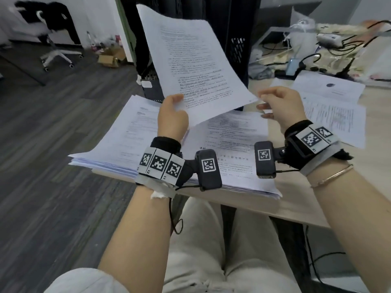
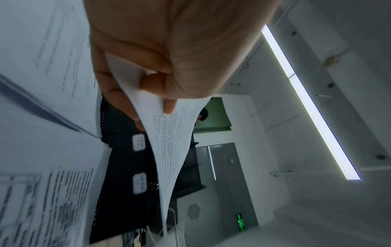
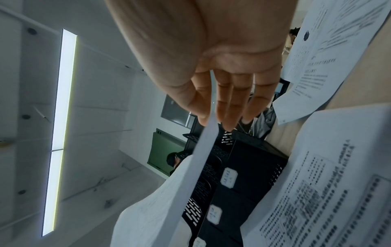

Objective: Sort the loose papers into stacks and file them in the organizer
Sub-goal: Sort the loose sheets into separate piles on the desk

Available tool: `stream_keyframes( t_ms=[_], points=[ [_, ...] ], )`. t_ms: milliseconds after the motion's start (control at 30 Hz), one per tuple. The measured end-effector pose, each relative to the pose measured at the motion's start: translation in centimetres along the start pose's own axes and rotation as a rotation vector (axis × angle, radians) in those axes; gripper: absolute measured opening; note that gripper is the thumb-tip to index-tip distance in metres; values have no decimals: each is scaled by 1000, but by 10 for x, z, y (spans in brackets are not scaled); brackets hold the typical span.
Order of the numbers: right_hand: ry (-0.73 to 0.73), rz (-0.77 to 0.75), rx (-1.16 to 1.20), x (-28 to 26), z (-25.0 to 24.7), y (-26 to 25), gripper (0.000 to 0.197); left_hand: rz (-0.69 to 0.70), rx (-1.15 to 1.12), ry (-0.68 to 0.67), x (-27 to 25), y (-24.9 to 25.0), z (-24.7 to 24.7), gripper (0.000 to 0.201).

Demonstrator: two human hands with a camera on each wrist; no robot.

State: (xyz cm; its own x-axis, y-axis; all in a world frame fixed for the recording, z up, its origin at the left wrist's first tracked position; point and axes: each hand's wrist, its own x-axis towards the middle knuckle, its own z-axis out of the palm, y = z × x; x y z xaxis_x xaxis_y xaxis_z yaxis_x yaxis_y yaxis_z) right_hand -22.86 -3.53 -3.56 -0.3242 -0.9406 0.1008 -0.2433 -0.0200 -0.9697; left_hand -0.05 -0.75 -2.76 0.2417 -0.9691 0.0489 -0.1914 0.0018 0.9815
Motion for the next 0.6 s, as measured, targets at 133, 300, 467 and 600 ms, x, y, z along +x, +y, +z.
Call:
stream_keyframes(
  t_ms=[133,300,467,600],
  points=[
    [-38,-6,-5,0,5,3,20,-3,-112,149,11,-3,-18,57],
    [-107,11,-29,-2,2,7,21,2,-184,221,16,-4,-23,58],
    [-118,15,-26,-8,-10,5,20,22,-180,197,13,0,-9,61],
    [-135,0,-45,-14,-26,3,23,45,-170,142,6,6,10,63]
  ],
)
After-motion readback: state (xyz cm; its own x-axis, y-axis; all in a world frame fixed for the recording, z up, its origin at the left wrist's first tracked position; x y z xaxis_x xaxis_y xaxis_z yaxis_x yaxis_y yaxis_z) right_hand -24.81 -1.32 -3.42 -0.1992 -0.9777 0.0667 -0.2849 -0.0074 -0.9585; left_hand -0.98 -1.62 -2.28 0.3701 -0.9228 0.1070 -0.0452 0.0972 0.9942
